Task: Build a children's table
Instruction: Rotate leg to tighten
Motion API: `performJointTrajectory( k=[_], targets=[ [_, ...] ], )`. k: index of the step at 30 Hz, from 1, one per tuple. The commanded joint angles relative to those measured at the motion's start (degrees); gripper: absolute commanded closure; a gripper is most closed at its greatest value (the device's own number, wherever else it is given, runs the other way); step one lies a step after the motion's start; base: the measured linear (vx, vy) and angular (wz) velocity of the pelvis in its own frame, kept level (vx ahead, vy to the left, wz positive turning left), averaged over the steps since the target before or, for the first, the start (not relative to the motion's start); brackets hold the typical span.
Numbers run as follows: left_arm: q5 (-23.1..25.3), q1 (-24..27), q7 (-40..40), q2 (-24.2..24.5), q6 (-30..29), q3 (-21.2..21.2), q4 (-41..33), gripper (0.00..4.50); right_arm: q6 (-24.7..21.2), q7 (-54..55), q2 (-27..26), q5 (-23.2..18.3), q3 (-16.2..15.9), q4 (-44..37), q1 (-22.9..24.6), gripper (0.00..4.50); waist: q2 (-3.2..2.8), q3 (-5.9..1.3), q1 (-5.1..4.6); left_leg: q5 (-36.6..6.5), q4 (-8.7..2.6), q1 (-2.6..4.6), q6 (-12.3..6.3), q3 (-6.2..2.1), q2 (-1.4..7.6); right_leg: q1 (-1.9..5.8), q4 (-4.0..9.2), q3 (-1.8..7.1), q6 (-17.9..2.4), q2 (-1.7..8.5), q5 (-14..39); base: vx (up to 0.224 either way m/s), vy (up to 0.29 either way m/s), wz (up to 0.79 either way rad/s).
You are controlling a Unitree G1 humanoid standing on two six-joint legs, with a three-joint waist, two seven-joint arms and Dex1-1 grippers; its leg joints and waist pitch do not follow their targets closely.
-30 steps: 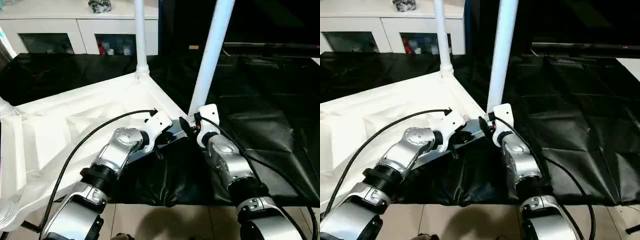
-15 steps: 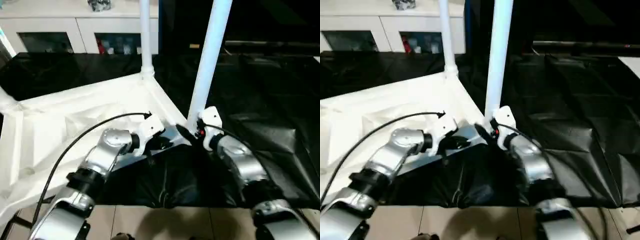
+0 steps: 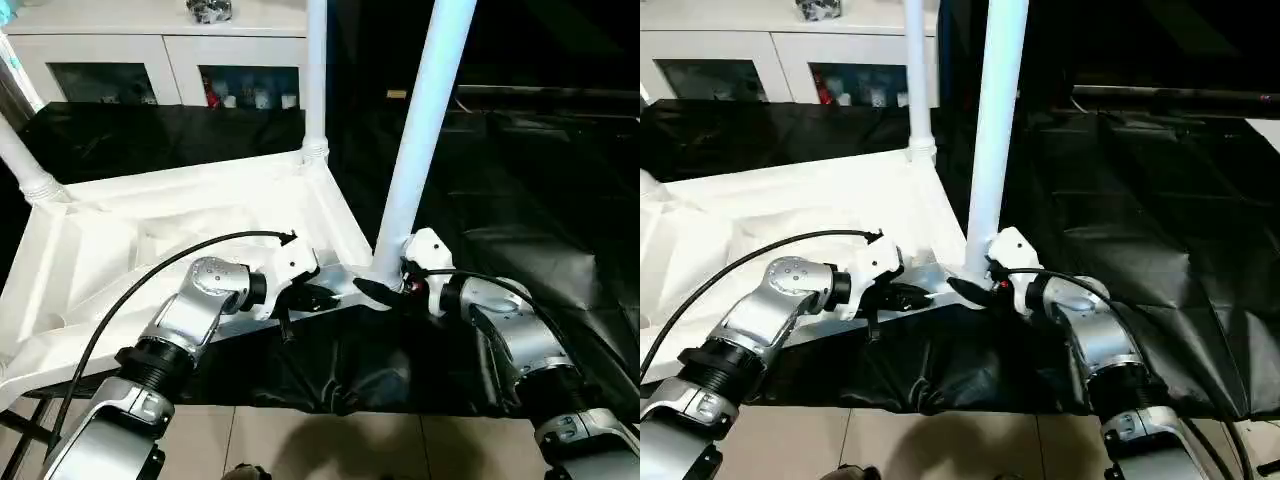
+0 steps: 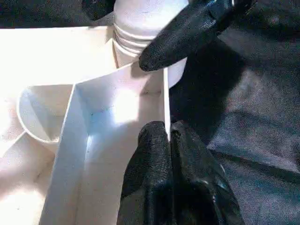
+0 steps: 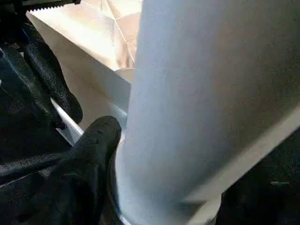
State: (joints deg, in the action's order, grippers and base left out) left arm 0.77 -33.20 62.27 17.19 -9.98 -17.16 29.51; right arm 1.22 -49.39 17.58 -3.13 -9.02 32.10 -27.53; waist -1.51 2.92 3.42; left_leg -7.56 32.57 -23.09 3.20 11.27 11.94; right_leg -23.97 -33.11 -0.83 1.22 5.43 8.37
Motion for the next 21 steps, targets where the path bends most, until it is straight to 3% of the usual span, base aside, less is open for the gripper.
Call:
performJointTrajectory(
  k=[1, 10, 16, 18, 21],
  targets=[
    [-1.27, -0.64, 1.0, -0.25, 1.49, -0.1, -3.15, 4.5, -0.9, -1.81, -0.21, -0.82, -1.17, -1.61, 0.62, 1.7, 0.41, -4.2, -0.17, -21.31, -3.5, 1.89, -1.0, -0.25, 0.41, 2.02, 3.75, 0.16, -10.92, 0.94, 18.15, 0.0, 0.0, 0.0],
    [-0.33, -1.34, -1.84, -1.41, 0.61, 0.1, -1.73, 4.5, -3.75, 2.1, -2.49, -2.04, 1.2, -1.4, 1.38, 1.75, 0.32, -4.25, -0.11, -20.43, -3.48, 1.86, -1.18, -0.23, 0.4, 2.13, 3.6, 0.13, -11.35, 0.94, 16.89, 0.0, 0.0, 0.0],
    [3.21, -6.27, -18.54, -8.76, -1.41, 2.23, 6.17, 4.5, -4.07, 26.6, -10.56, 1.07, 6.25, 8.61, -2.28, 1.75, 0.17, -3.98, -0.72, -24.78, -3.57, 2.36, 1.45, -0.46, 0.08, 1.43, 4.49, 0.01, -9.04, 0.99, 24.64, 0.0, 0.0, 0.0],
    [3.38, -6.71, -19.91, -9.5, -1.59, 2.4, 6.82, 4.5, -4.46, 29.23, -11.45, 1.21, 6.9, 9.5, -2.77, 1.75, 0.22, -3.96, -0.83, -25.36, -3.61, 2.38, 1.77, -0.59, -0.07, 1.35, 4.76, -0.09, -8.25, 1.01, 26.22, 0.0, 0.0, 0.0],
    [3.58, -8.18, -24.71, -12.34, -2.09, 2.99, 8.88, 4.5, -5.17, 39.62, -14.53, 1.91, 8.79, 14.09, -5.46, 1.76, 0.06, -4.09, -1.13, -25.22, -3.61, 2.14, 1.54, -0.62, -0.18, 1.35, 4.77, -0.13, -7.92, 0.85, 24.73, 0.0, 0.0, 0.0]
  ],
)
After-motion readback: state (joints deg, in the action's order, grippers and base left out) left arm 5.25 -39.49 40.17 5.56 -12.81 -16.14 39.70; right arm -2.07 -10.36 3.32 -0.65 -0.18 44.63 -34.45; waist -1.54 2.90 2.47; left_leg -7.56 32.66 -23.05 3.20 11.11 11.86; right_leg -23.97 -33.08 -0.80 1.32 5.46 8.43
